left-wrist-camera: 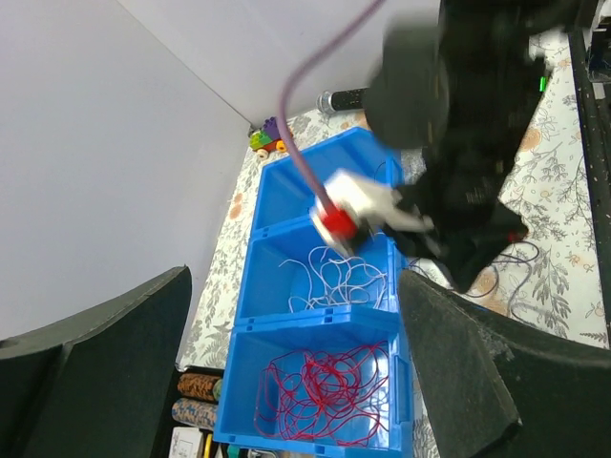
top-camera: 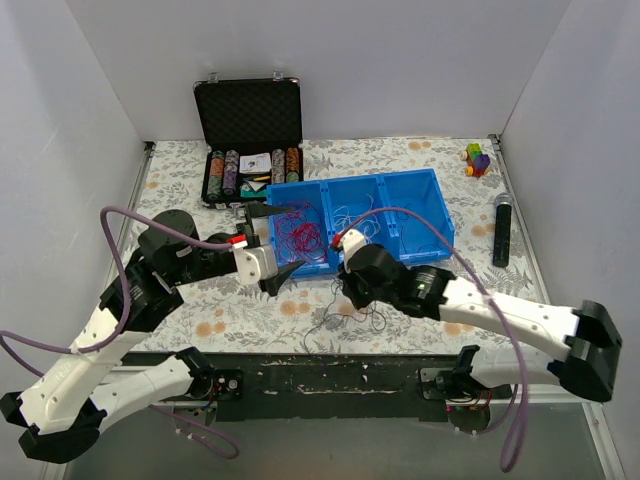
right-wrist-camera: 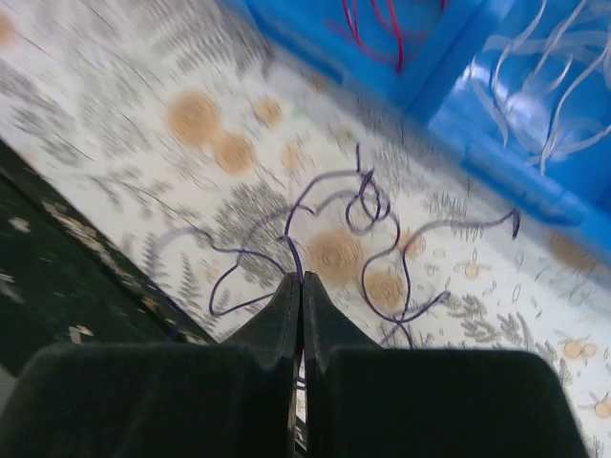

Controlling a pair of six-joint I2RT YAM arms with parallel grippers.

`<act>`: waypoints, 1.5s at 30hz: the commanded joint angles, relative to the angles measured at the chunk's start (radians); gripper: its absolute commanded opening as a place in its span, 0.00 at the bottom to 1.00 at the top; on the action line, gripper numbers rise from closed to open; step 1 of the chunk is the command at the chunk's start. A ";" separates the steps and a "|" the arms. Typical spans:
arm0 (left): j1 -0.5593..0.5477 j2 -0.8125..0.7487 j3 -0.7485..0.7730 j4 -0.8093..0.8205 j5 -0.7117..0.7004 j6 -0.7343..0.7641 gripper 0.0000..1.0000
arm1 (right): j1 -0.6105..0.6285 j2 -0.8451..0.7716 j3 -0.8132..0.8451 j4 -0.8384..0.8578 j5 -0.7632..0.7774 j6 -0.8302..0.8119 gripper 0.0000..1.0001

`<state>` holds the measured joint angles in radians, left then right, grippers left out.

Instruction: Untangle the cables

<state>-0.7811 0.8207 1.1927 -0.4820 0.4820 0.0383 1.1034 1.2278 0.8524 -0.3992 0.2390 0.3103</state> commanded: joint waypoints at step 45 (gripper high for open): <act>0.002 0.084 -0.369 0.471 0.003 -0.337 0.00 | 0.006 -0.381 0.451 0.217 -0.271 -0.174 0.01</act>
<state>-0.7811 0.8921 0.8455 -0.0479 0.4976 -0.3187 1.1065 0.8600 1.2976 -0.2295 -0.0250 0.1463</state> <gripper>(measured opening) 0.054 0.029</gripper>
